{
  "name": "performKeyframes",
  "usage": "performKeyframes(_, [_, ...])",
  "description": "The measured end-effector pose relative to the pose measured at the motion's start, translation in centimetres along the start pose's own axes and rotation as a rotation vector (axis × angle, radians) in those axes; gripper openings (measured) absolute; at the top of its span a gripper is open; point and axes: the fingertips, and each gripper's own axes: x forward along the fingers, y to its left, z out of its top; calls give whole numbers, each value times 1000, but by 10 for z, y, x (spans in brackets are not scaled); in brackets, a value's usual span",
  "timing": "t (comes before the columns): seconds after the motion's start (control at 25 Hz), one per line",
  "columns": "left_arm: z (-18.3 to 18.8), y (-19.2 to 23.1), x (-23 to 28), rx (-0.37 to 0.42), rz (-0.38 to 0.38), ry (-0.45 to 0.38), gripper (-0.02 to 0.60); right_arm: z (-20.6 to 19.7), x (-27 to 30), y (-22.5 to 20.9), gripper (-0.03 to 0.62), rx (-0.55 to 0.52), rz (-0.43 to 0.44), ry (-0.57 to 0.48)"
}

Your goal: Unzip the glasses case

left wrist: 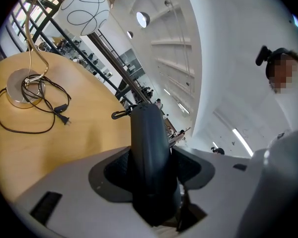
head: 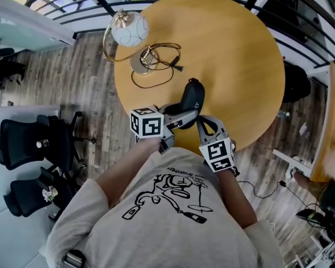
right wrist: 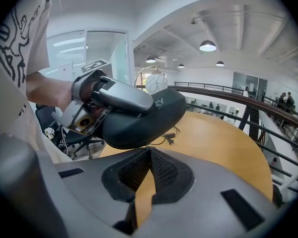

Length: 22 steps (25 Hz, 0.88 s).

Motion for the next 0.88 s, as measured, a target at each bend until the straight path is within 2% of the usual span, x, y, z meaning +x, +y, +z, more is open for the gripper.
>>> performKeyframes(0.44, [-38,-10,-11,36,-26,160,245,-1,-7,-18,23,-118,-53,33])
performKeyframes(0.72, [-63,-20,-15,20,-78,254,245,-2,-17,-29,21,-177,-73,53])
performKeyframes(0.8, [-67,-21,-15,21,-86,280,245,-3,-19,-30,23,-234,-82,69])
performKeyframes(0.88, [-72,-22,-15,29,-90,314,245,-6,-20,-31,23,-366,-108,108])
